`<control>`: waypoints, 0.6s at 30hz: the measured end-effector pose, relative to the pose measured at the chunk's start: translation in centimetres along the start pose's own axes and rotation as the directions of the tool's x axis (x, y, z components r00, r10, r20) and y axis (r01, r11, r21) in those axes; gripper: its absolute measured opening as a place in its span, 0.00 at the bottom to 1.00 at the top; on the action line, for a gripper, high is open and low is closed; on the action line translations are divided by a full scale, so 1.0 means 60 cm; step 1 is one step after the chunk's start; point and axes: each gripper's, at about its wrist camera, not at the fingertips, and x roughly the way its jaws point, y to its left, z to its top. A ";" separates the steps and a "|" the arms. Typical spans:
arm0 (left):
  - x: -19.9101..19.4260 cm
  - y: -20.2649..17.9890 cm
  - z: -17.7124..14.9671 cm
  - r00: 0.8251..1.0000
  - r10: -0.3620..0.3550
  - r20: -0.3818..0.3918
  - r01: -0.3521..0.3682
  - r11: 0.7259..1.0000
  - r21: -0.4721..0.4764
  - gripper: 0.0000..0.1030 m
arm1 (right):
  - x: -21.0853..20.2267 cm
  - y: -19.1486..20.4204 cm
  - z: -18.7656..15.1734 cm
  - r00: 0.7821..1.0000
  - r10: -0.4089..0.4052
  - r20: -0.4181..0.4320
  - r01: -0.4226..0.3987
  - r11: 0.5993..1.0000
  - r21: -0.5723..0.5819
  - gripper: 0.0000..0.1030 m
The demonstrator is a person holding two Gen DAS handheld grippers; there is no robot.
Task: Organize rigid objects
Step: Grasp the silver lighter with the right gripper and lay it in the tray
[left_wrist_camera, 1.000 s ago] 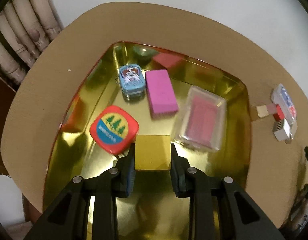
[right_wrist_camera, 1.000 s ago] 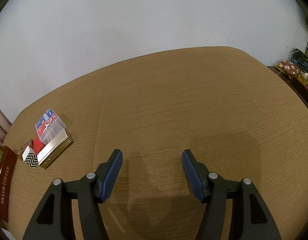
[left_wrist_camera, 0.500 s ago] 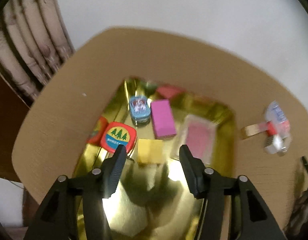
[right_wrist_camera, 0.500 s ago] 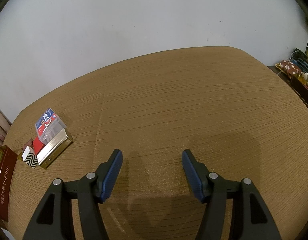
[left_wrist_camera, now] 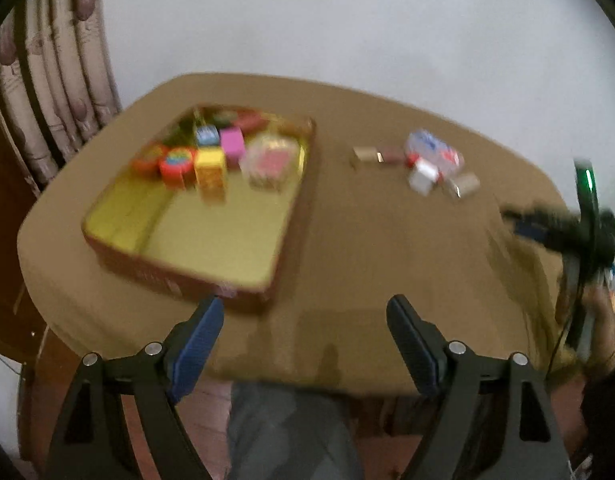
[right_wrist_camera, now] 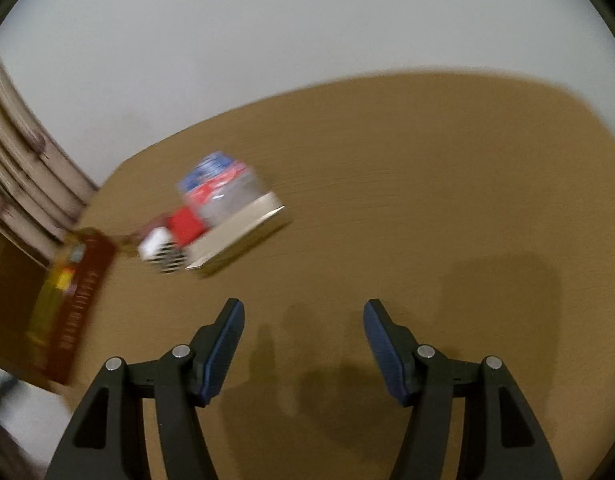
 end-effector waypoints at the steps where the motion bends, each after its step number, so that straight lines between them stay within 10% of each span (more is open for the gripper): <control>1: 0.005 -0.001 -0.008 1.000 -0.006 -0.011 0.007 1.000 0.007 0.78 | 0.005 0.003 0.002 0.999 0.024 -0.024 -0.023 0.999 0.041 0.62; 6: 0.004 -0.011 -0.038 0.999 -0.019 -0.042 0.021 0.998 0.059 0.78 | 0.048 0.010 0.035 0.984 0.127 -0.127 -0.074 0.930 0.361 0.62; 18: -0.036 0.005 -0.042 0.996 -0.075 0.040 0.070 0.991 0.110 0.82 | 0.095 0.052 0.085 0.967 -0.080 -0.243 0.182 0.883 0.432 0.62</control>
